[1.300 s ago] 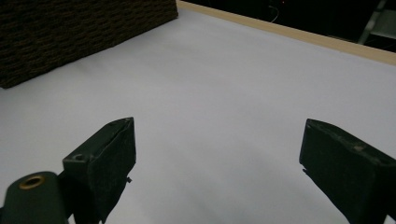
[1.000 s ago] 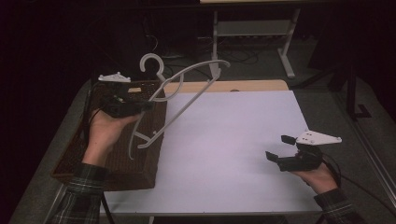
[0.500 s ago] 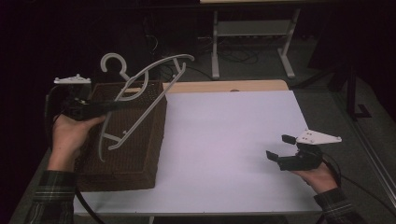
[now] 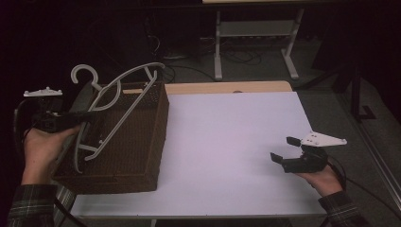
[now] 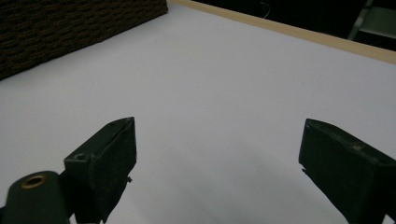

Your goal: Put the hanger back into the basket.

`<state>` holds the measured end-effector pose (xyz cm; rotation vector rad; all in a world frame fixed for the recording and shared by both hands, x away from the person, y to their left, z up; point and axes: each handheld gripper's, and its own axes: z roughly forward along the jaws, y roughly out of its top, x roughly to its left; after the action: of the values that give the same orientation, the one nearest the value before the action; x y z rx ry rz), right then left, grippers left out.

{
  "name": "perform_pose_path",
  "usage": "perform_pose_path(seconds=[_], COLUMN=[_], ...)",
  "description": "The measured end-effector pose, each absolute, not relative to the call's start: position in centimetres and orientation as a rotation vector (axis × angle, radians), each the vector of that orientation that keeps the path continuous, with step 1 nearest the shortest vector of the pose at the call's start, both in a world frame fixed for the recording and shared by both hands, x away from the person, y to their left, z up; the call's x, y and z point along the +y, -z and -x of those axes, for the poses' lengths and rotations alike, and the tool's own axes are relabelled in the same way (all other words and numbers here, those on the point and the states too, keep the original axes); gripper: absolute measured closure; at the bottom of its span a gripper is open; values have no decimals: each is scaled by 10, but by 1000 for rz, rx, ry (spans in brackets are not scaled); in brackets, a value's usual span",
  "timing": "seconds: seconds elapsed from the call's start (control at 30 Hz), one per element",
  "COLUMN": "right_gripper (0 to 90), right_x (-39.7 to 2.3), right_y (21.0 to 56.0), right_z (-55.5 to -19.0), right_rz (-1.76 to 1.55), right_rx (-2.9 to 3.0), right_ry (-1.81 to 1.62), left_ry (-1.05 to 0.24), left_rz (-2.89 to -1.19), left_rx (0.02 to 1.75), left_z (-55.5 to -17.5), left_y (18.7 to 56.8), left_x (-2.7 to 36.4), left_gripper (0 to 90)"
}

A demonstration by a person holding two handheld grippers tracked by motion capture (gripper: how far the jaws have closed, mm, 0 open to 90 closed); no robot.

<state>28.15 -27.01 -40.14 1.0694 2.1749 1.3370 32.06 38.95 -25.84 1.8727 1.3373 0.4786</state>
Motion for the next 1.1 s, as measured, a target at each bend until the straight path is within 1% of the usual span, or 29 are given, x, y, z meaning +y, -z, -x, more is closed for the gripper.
perform_pose_path(seconds=[0.23, 0.37, 0.57, 0.8, 1.1], right_gripper=[107, 107, 107, 108, 108], right_x=[-269, -269, -270, -270, -269], right_y=[402, 402, 402, 402, 402], right_z=[-282, -282, -282, -282, -282], right_rz=[-1068, -1067, -1066, -1068, -1066], right_rx=[2181, 2179, 2179, 2176, 2179], right_ry=[-1325, -1325, -1324, -1327, -1323], left_ry=[-478, -471, -469, -471, -515], left_rz=[-1875, -1902, -1884, -1922, -1943], left_rx=[1383, 1399, 1398, 1412, 1397], left_z=[-321, -324, -327, -334, -338], left_y=[275, 285, 296, 312, 308], left_x=[405, 405, 407, 406, 407], left_gripper=[809, 809, 810, 809, 811])
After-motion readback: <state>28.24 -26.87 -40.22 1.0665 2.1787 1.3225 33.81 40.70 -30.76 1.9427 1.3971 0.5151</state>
